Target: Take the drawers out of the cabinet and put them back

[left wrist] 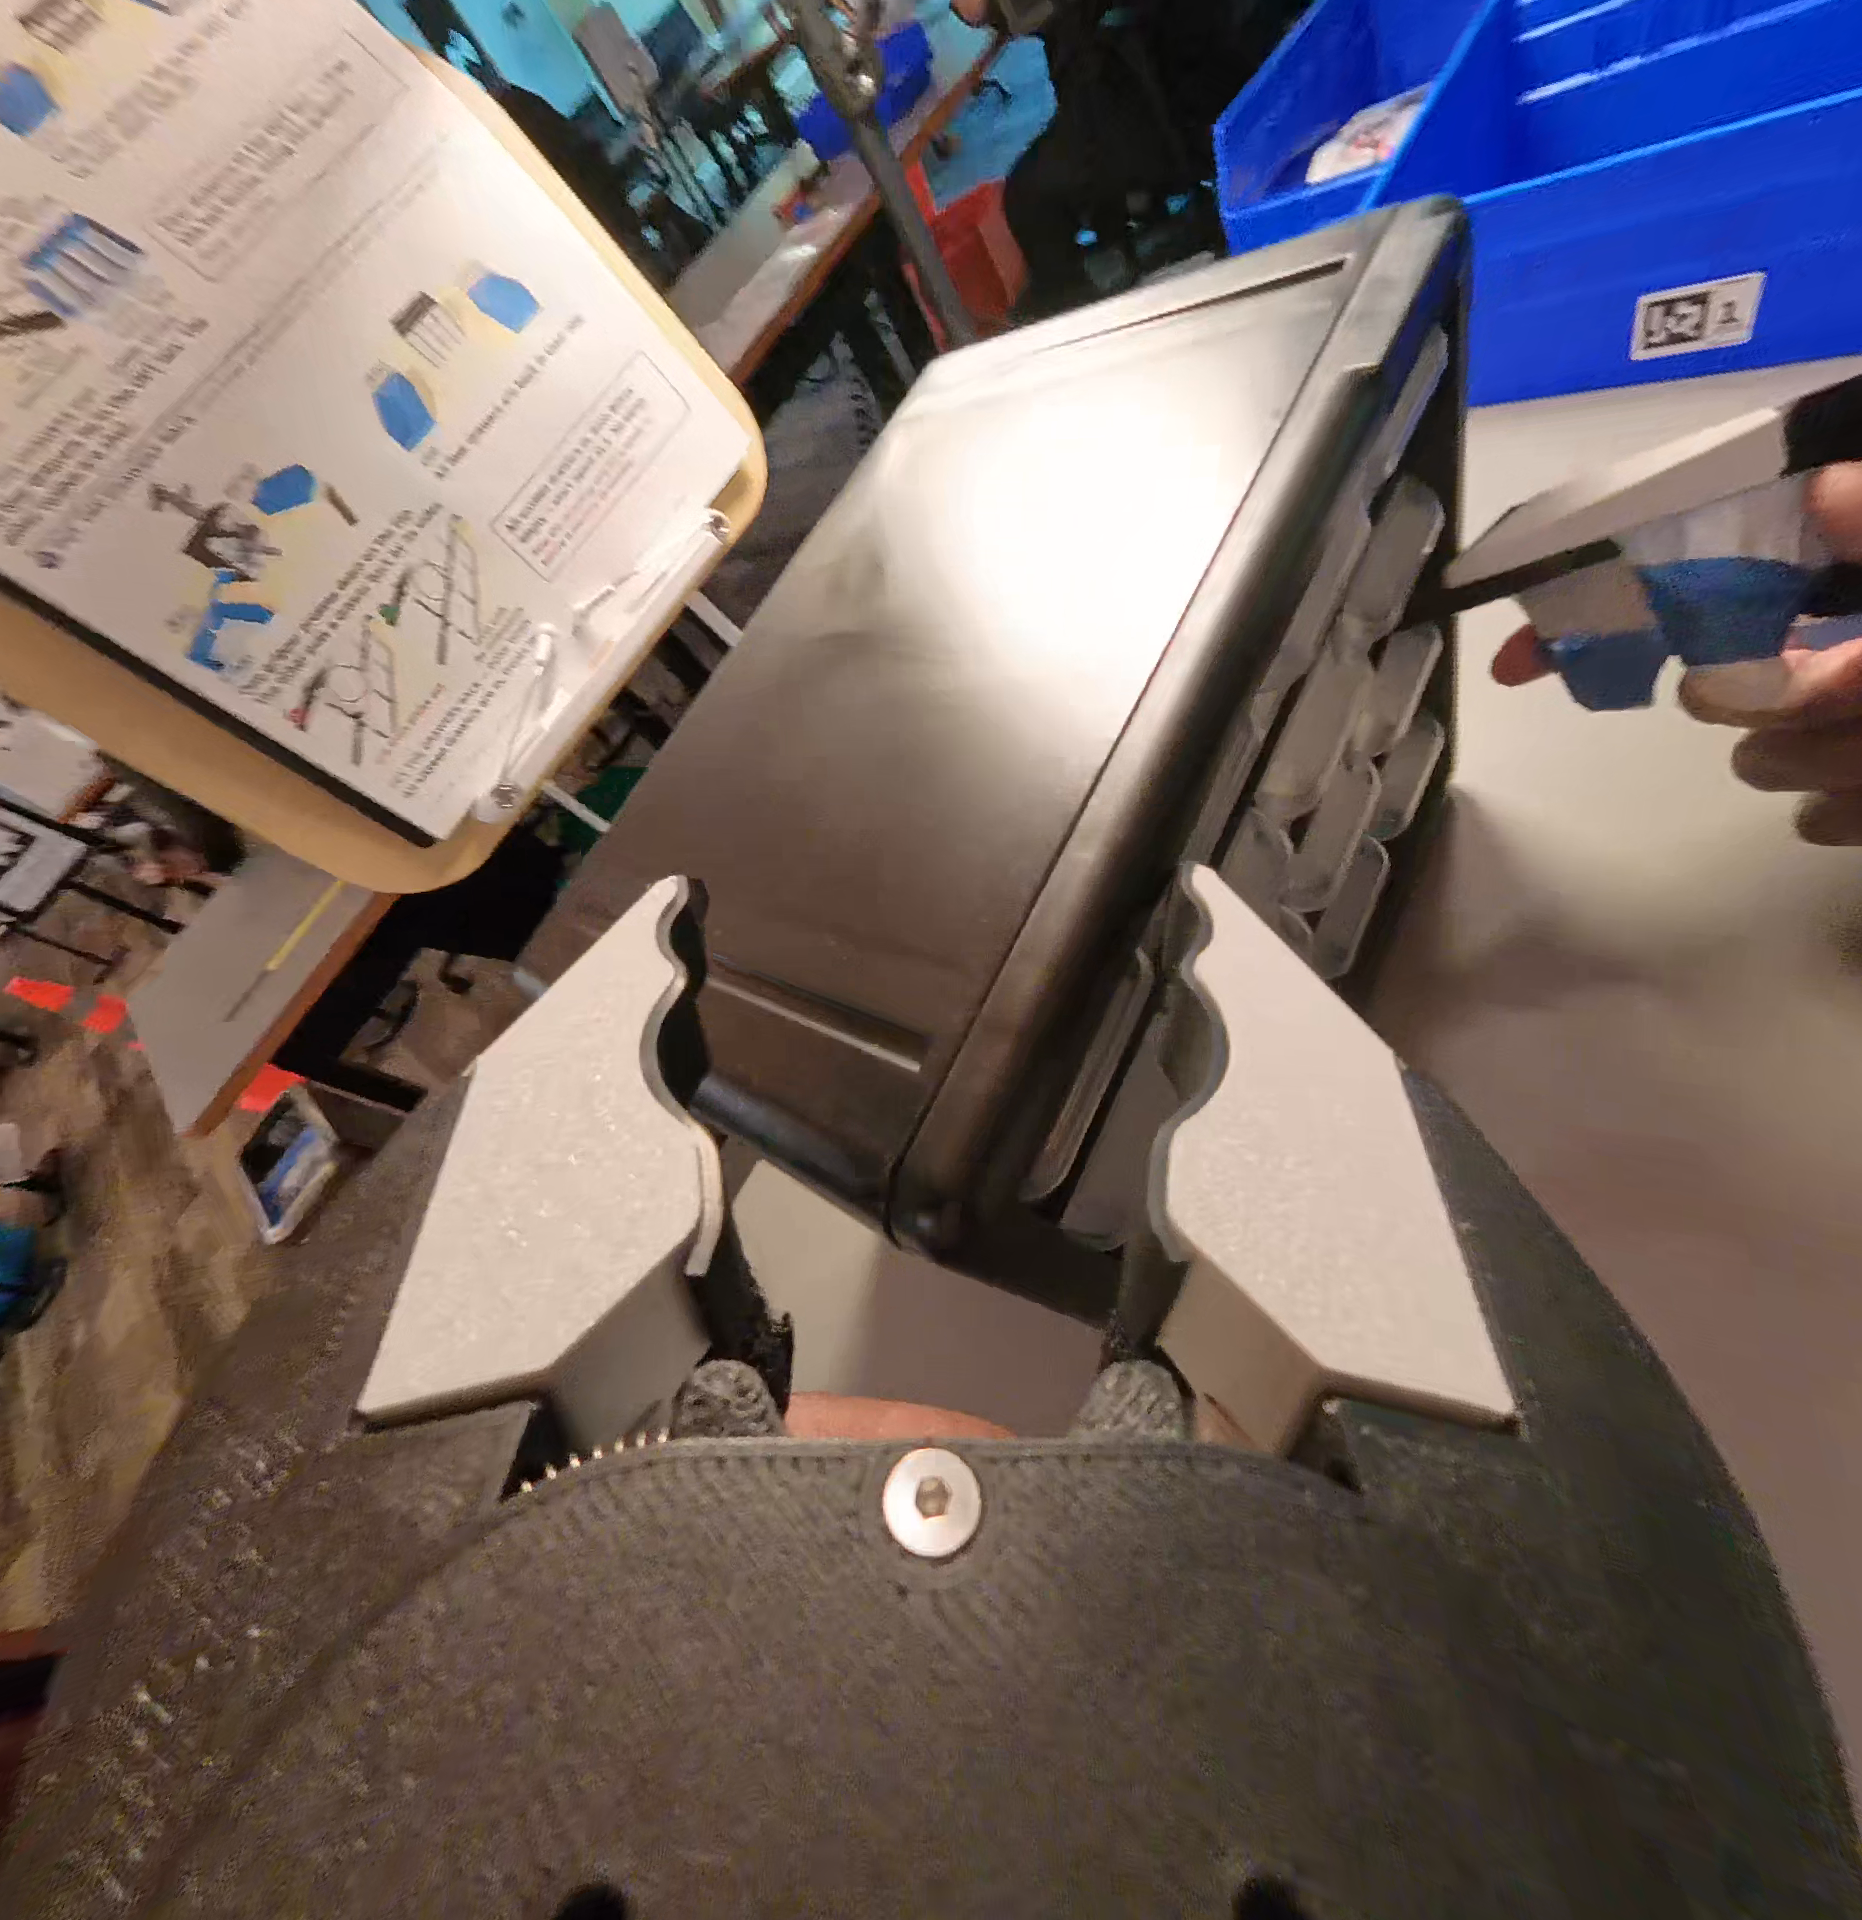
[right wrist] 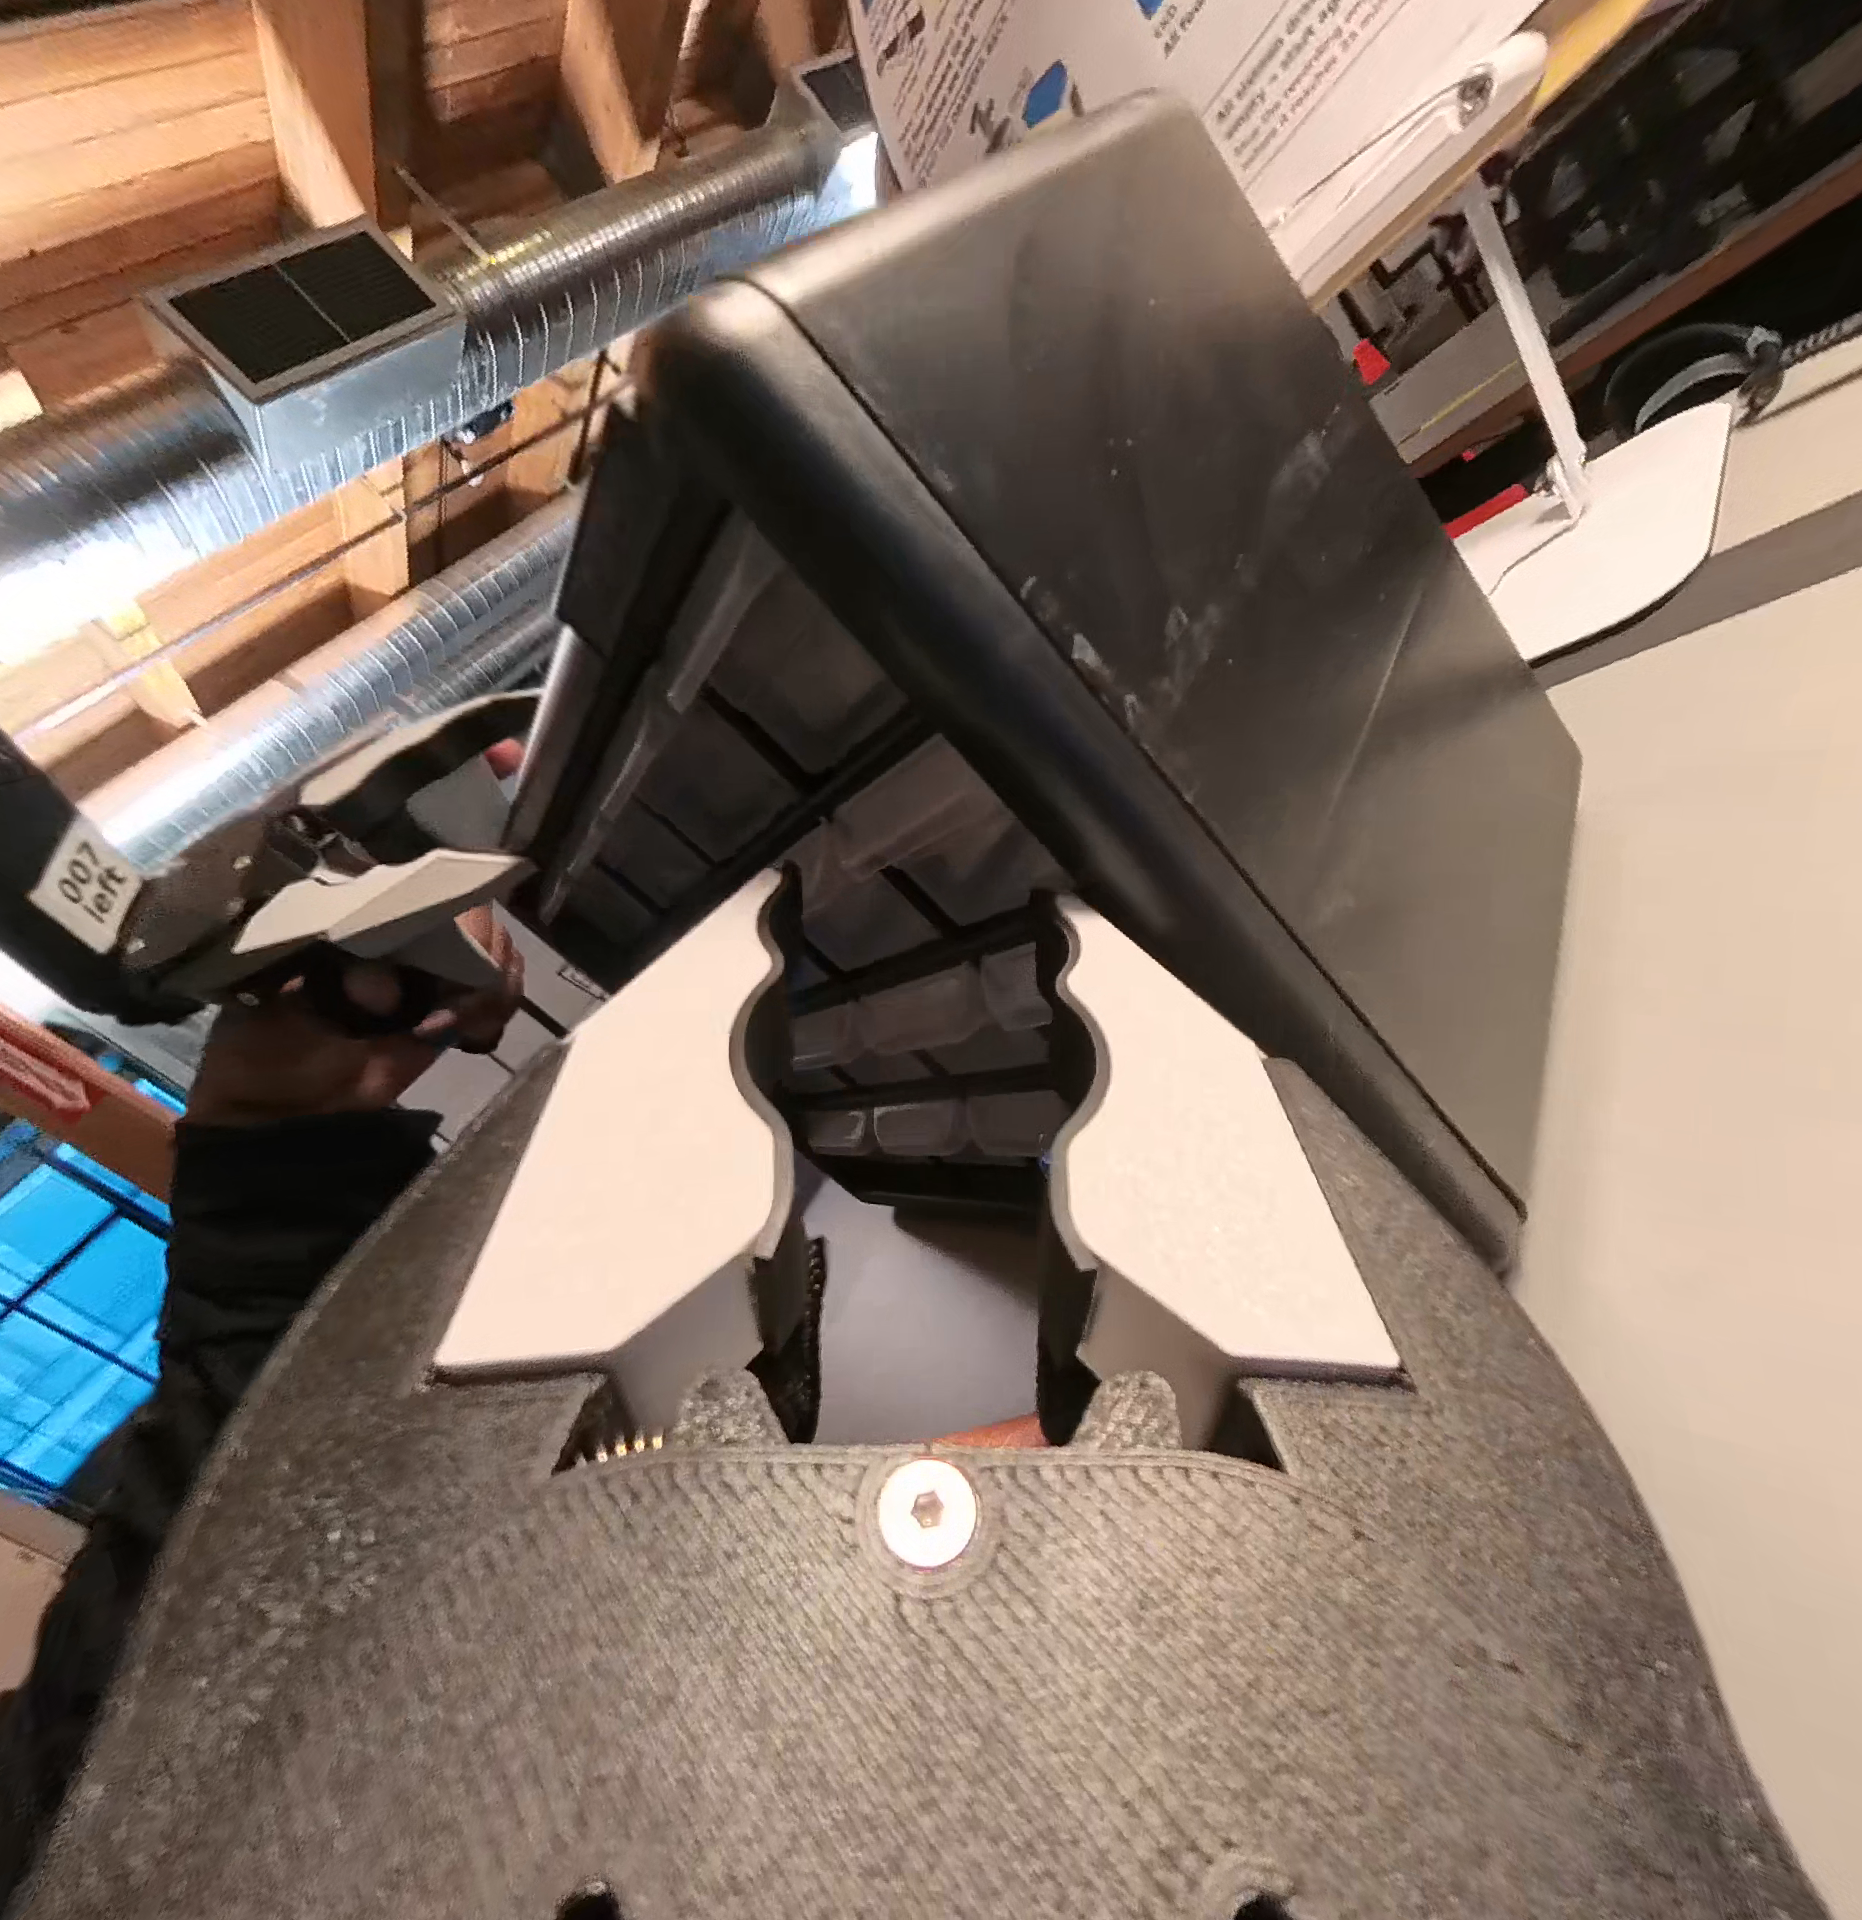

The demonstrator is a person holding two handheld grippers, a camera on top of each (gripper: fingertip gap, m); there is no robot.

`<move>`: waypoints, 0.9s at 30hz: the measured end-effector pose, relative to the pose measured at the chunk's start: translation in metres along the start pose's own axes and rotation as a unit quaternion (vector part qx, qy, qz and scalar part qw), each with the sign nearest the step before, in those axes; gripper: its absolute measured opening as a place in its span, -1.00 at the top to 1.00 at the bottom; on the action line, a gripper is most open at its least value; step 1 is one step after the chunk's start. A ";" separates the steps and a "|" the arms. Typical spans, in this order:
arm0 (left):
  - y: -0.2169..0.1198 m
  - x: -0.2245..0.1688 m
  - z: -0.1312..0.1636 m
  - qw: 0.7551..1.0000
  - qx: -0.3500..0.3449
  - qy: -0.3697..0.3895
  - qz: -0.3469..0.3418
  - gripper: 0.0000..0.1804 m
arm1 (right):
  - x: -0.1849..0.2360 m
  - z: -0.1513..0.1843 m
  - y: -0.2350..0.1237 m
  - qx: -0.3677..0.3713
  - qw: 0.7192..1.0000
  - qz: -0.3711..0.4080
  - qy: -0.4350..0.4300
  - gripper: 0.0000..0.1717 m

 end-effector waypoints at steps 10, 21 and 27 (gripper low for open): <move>0.007 -0.015 0.001 0.999 -0.017 0.027 0.021 0.28 | 0.003 -0.001 0.010 -0.045 0.997 -0.016 0.061 0.79; 0.007 -0.013 0.005 0.999 -0.025 0.001 0.027 0.25 | 0.030 0.019 -0.033 -0.071 0.991 -0.066 0.096 0.94; 0.007 -0.013 0.004 0.999 -0.026 0.003 0.028 0.31 | 0.050 0.035 -0.073 -0.096 0.984 -0.092 0.117 0.94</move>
Point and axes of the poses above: each gripper's, where its closed fingertips meet, y out along the fingers, z out of its underside, x = y × z across the jaws, the point moved 3 cm from there along -y, back along the fingers, and after that the axes turned 8 degrees about y, right-handed, at the moved point
